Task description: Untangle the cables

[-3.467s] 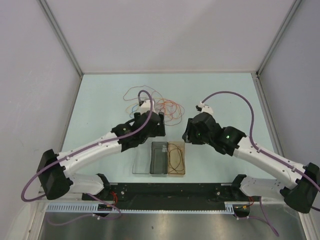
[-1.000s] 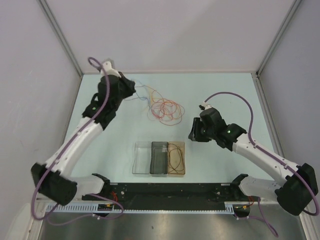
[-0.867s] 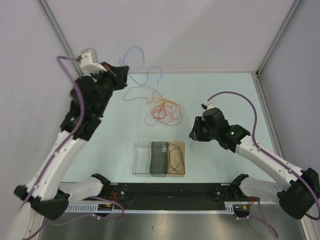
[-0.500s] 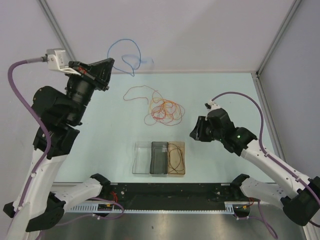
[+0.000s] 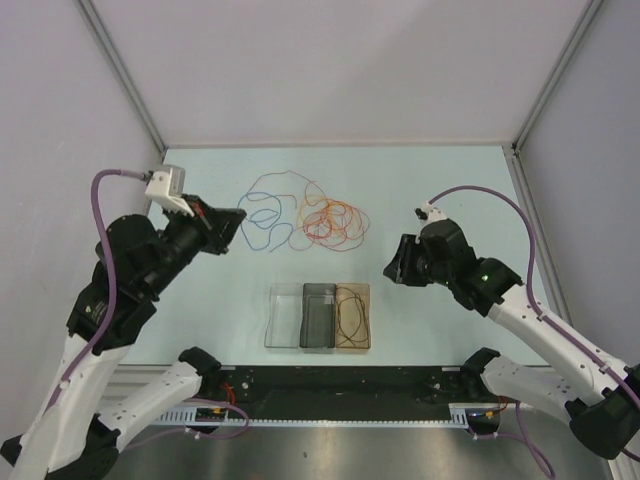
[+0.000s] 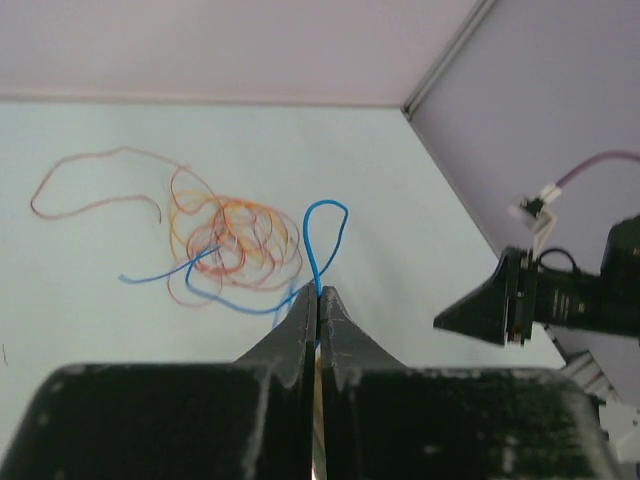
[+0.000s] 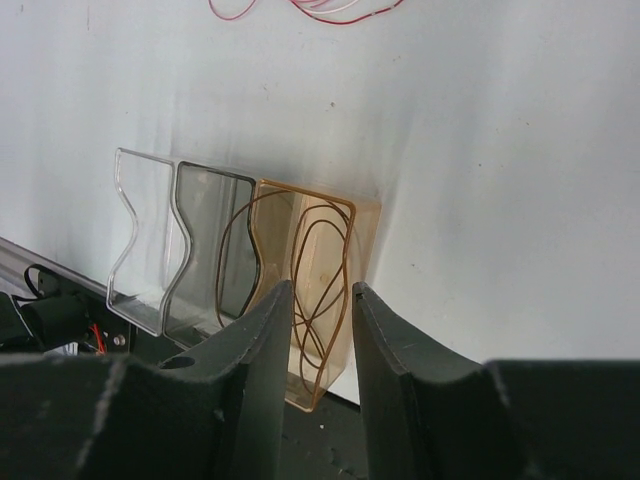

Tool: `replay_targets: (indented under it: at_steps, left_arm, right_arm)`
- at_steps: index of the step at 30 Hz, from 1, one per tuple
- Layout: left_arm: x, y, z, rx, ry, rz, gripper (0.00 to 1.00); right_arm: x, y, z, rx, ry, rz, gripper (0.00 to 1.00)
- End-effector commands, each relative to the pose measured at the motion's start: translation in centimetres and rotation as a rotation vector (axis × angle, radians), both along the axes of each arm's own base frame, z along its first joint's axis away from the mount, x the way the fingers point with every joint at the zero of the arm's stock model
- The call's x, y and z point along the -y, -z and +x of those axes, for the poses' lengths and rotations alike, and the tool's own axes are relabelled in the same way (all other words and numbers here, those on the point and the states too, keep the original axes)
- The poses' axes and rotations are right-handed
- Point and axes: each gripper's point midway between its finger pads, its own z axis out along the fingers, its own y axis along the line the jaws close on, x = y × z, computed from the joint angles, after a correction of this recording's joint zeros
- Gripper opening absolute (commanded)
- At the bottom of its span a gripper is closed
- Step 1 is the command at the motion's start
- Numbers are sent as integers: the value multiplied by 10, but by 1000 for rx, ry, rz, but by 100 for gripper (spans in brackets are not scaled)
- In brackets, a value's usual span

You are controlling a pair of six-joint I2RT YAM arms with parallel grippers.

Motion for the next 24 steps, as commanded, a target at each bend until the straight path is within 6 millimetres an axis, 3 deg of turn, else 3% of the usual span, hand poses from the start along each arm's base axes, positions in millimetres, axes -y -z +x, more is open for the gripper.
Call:
replay_targets:
  at_steps: [1, 7, 13, 20, 24]
  left_arm:
    - [-2, 51, -30, -153, 59, 34, 0]
    - [3, 82, -59, -235, 144, -15, 0]
    - [-2, 124, -70, -372, 120, -2, 0]
    - [-1, 165, -71, -461, 103, 5, 0]
    - [-6, 178, -65, -476, 49, 3, 0]
  right_arm:
    - [-1, -16, 2, 30, 2, 27, 35]
    - [-2, -14, 3, 29, 0, 23, 34]
    - [0, -13, 2, 24, 1, 16, 34]
    - [-1, -12, 2, 20, 2, 15, 33]
    - [0, -11, 2, 16, 5, 9, 33]
